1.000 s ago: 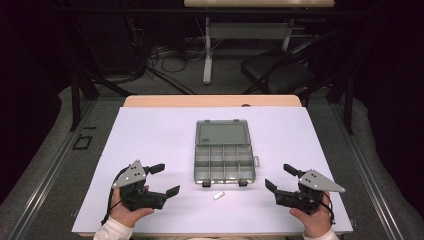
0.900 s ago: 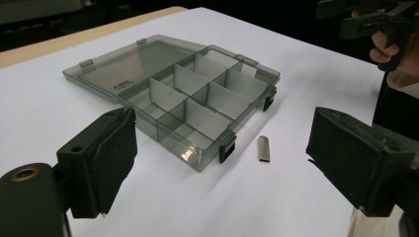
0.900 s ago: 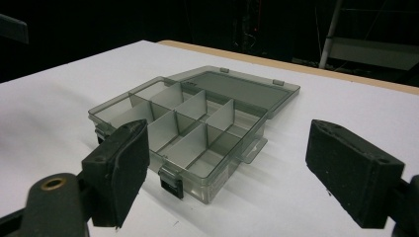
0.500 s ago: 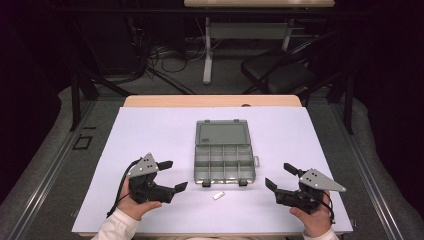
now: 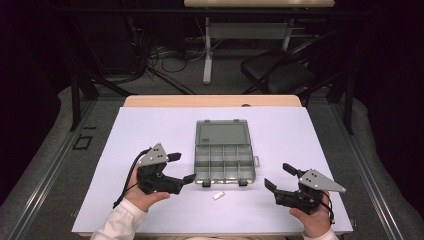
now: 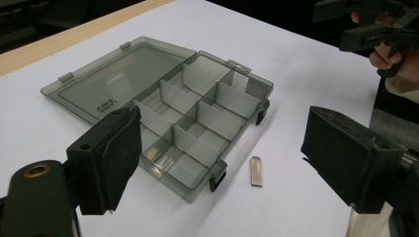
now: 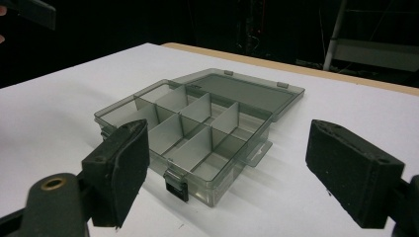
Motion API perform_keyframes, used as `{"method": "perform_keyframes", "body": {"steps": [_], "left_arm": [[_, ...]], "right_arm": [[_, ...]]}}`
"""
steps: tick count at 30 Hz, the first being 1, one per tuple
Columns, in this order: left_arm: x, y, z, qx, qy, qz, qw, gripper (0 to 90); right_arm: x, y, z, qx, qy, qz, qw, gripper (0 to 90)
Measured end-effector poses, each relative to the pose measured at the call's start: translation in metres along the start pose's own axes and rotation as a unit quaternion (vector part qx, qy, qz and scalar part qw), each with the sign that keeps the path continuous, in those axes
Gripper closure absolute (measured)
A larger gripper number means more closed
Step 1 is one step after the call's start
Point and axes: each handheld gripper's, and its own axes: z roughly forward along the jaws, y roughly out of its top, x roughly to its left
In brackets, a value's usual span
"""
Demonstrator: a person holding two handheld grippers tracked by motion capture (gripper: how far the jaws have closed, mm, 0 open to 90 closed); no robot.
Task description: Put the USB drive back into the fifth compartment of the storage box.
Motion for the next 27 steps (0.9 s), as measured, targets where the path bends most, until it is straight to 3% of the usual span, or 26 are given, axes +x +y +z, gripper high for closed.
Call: {"method": "perform_keyframes", "body": {"steps": [11, 16, 27], "left_arm": [[0.001, 0.014, 0.009, 0.016, -0.008, -0.01, 0.9998, 18.0], [-0.001, 0.018, 0.012, 0.02, -0.006, -0.006, 0.9998, 22.8], [-0.006, 0.026, 0.023, 0.055, -0.003, 0.0, 0.9985, 34.7]], "right_arm": [[0.001, 0.0, 0.0, 0.0, 0.004, 0.0, 1.0, 17.0], [0.002, -0.001, 0.002, 0.002, 0.006, -0.001, 1.0, 17.0], [0.001, -0.002, 0.003, 0.002, 0.003, 0.0, 1.0, 17.0]]}}
